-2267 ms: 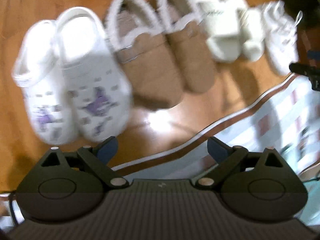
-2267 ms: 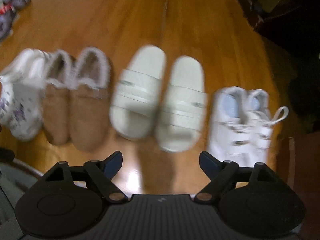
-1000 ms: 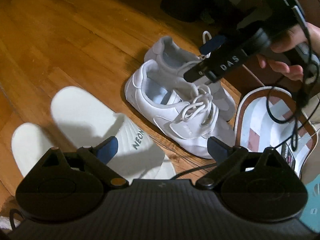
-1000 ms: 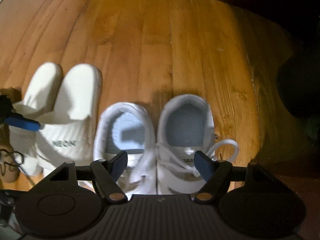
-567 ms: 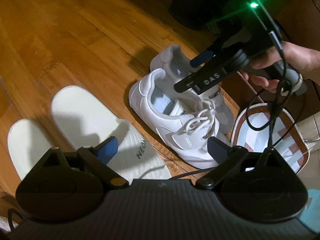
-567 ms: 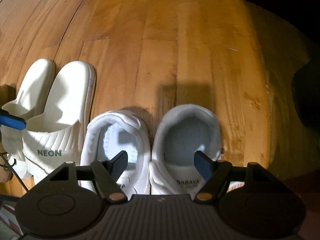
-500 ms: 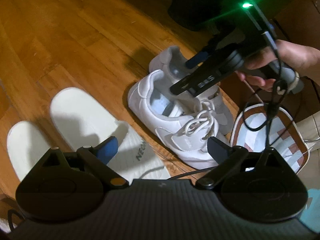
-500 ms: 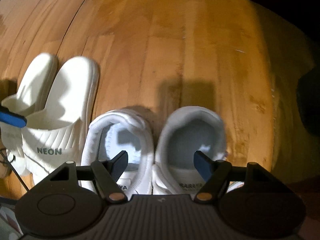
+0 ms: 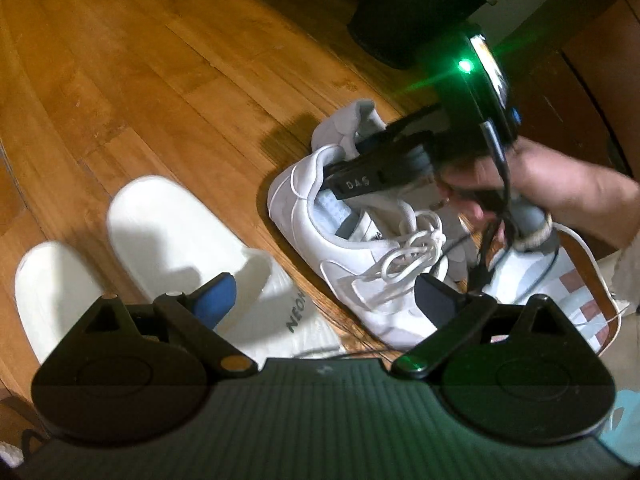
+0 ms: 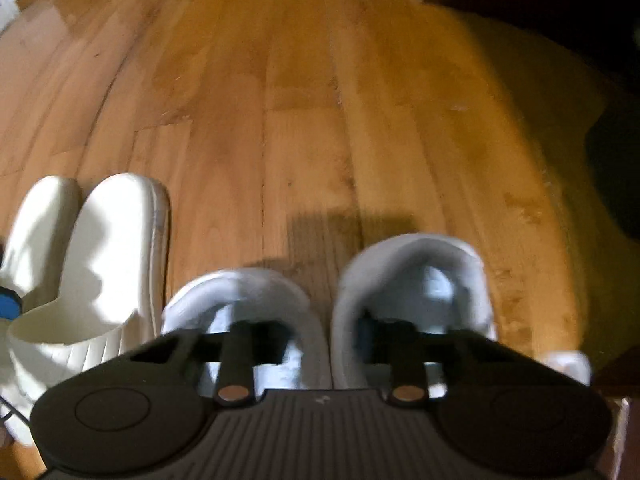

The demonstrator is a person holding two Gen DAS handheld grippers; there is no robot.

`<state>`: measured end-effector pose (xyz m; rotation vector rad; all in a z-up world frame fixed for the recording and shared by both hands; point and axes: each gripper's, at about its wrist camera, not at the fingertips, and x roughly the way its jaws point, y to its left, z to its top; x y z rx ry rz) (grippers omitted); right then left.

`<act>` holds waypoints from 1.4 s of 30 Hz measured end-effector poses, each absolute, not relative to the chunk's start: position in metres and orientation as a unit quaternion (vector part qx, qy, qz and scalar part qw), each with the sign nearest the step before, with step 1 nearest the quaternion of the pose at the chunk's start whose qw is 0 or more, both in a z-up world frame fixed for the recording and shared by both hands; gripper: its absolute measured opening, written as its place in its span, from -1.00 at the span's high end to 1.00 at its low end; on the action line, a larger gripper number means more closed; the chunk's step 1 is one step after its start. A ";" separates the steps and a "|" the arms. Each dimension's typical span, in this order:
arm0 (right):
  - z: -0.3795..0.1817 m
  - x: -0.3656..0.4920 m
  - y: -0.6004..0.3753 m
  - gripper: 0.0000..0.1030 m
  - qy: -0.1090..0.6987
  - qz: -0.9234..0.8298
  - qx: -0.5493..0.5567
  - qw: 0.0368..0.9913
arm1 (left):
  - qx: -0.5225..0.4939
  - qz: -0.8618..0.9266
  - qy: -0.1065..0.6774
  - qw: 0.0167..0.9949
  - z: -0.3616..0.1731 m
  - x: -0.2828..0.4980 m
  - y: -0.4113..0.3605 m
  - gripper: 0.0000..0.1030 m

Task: Organize scattered shoes
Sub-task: 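Lift the sneakers with the right tool and set them beyond the slides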

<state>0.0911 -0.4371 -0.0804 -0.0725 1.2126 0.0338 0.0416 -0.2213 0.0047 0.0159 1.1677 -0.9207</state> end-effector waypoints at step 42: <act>0.057 0.222 -0.031 0.62 0.428 0.172 0.046 0.886 | 0.029 -0.230 0.498 0.836 0.073 0.062 0.125 -0.88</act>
